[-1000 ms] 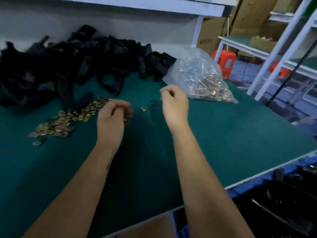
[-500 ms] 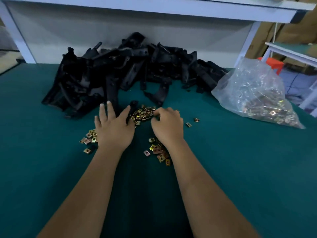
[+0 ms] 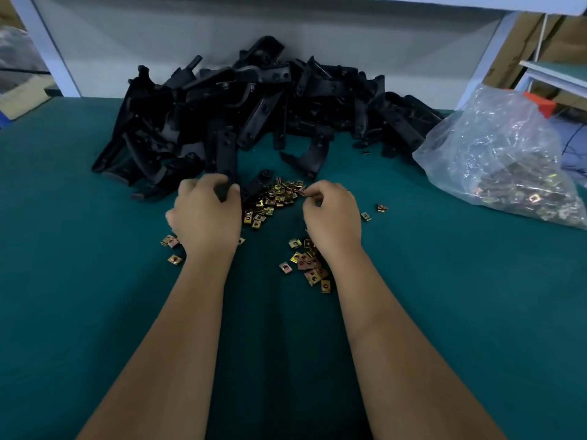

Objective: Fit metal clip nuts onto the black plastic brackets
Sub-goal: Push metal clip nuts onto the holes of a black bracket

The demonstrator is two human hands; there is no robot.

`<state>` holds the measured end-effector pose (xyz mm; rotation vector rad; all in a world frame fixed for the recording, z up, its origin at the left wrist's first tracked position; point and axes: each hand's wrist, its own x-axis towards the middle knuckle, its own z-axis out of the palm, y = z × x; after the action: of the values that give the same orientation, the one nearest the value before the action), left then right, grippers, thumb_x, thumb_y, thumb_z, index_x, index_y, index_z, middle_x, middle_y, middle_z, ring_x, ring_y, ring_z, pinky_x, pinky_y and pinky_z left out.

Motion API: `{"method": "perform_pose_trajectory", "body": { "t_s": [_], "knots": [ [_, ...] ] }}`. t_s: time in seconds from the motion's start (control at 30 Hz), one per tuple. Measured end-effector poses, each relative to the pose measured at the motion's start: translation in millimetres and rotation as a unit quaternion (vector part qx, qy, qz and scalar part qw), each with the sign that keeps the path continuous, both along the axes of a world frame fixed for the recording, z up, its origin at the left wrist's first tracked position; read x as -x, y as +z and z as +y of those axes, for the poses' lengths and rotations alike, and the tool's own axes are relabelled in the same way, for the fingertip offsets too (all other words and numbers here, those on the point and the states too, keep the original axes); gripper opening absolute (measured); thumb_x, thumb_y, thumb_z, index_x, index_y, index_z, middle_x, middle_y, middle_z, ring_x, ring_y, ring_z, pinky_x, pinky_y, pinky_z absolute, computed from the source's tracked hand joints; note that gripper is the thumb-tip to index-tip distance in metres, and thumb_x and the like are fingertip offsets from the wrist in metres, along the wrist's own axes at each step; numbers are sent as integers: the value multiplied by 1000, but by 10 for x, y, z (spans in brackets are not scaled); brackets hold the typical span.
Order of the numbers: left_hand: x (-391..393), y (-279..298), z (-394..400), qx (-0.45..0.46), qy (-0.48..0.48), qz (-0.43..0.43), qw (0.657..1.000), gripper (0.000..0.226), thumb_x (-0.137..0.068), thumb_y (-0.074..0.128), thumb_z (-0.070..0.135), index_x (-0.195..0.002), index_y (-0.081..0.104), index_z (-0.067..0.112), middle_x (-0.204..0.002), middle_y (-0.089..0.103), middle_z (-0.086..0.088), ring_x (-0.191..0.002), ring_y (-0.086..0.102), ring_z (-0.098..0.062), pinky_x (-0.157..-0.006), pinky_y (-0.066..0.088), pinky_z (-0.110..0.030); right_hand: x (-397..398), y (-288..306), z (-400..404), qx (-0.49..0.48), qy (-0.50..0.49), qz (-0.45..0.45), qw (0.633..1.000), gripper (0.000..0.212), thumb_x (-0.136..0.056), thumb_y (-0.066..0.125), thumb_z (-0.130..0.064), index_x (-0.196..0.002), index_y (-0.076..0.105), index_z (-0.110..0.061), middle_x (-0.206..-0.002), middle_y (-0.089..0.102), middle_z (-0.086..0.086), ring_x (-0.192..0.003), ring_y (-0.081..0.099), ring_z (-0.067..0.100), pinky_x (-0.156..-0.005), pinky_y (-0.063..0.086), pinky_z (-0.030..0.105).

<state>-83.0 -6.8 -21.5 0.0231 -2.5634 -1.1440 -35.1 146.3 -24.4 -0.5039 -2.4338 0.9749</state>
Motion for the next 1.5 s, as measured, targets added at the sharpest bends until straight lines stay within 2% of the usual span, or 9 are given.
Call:
{"method": "perform_pose_trajectory", "body": {
  "t_s": [0.17,0.33,0.57,0.7,0.8,0.97,1.2,1.33,1.5],
  "knots": [
    [53,-49,15,118,-36,-65,990,69,-94,56,47,-150,33,13,-139,54,-14,-142,33,-34,-118,15,-52,-5,-3,1,-13,-2,7,1000,28,-91,50,-8,-109,69,-19,-107,64,-3,-107,54,19,-94,46,42],
    [47,-19,47,9,-81,-25,996,86,-87,73,24,-154,22,12,-147,37,-14,-124,48,-35,-97,42,-38,-3,-16,-7,-73,30,5,997,29,-92,51,-7,-111,70,-19,-110,65,-2,-109,52,20,-98,42,39],
    [113,7,-22,-174,-29,19,984,27,-87,65,13,-105,46,19,-112,56,-6,-85,51,-16,-63,37,-26,14,-24,-68,-157,131,9,979,31,-94,53,-7,-119,69,-15,-115,64,0,-113,51,23,-98,41,41],
    [100,-9,-19,-266,-33,-7,963,28,-83,69,14,-99,46,17,-102,56,-2,-82,53,-12,-71,44,-28,35,-59,-75,-227,167,-53,958,39,-97,54,-28,-135,59,-26,-127,53,-4,-121,40,21,-103,29,35],
    [66,62,10,-449,-59,-28,891,22,-87,66,6,-89,46,14,-99,61,-8,-97,68,-25,-88,57,-34,48,-78,-79,-235,160,-54,957,35,-95,57,-36,-128,64,-29,-121,51,-4,-118,38,19,-101,26,32],
    [50,189,-54,-768,-131,-74,623,5,-95,61,4,-96,59,8,-93,72,-6,-93,74,-25,-80,60,-34,55,-73,-62,-192,135,-22,972,17,-90,66,-32,-105,72,-25,-105,56,-3,-109,45,20,-92,30,30],
    [-56,188,66,-780,-155,-127,592,8,-96,58,5,-103,62,6,-90,71,-4,-85,74,-15,-71,57,-22,42,-55,-63,-190,120,-36,974,25,-90,66,-35,-112,71,-24,-105,58,0,-107,47,21,-90,36,33],
    [-72,154,133,-806,-141,-118,562,75,-94,58,-4,-154,23,23,-103,64,-11,-85,74,-21,-74,59,-26,29,-46,-60,-175,112,-30,978,12,-89,67,-28,-96,71,-20,-100,61,-1,-103,49,22,-86,36,33],
    [-48,152,97,-827,-140,-159,520,26,-92,60,-2,-116,66,6,-101,68,-16,-80,74,-19,-65,58,-22,25,-27,-56,-162,120,-41,979,10,-90,66,-26,-93,70,-17,-97,64,0,-101,51,22,-87,39,34]
  ]
}}
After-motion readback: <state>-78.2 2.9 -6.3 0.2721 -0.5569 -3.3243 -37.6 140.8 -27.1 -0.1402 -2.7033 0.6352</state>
